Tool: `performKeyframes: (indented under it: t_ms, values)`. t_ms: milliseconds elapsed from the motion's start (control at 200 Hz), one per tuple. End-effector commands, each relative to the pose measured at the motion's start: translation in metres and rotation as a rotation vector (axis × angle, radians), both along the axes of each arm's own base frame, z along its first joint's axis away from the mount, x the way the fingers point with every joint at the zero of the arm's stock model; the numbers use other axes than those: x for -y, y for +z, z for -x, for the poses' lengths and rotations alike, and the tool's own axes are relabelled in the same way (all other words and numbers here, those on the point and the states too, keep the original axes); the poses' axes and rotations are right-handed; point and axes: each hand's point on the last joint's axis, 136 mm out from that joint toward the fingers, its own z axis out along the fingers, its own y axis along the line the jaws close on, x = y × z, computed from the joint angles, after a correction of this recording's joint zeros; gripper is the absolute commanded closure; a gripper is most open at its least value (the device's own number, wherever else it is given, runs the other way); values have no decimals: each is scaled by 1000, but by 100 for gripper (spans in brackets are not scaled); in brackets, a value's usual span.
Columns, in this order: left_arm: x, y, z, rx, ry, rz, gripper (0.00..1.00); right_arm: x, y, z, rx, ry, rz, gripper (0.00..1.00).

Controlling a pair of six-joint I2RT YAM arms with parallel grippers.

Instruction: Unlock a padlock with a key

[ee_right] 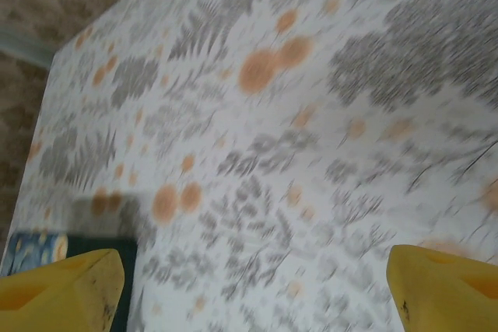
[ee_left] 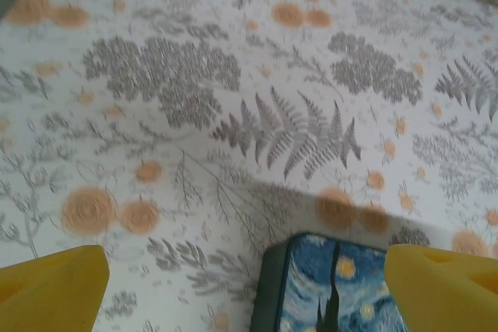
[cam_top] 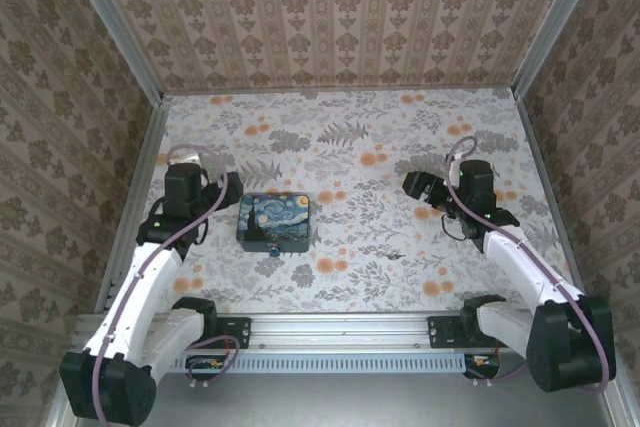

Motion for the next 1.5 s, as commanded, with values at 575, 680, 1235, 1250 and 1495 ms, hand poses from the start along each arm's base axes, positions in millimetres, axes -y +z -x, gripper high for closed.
performKeyframes:
  t_ms: [575,680,1235,1250,1495]
  values:
    - [50,-70,49,-179,-142,67,0,-37,-9,75,-299,118,68,28]
    - [53,-74,48,-172,-152,76,0,-48,-17,79,-319,135,59,29]
    - [109,-84,47,-145,-237,78,0,-58,-31,76,-321,121,32,31]
    - [111,-85,47,-144,-240,81,0,-58,-31,75,-320,119,33,31]
    - [152,-82,45,-137,-304,86,0,-74,-29,62,-315,121,-49,31]
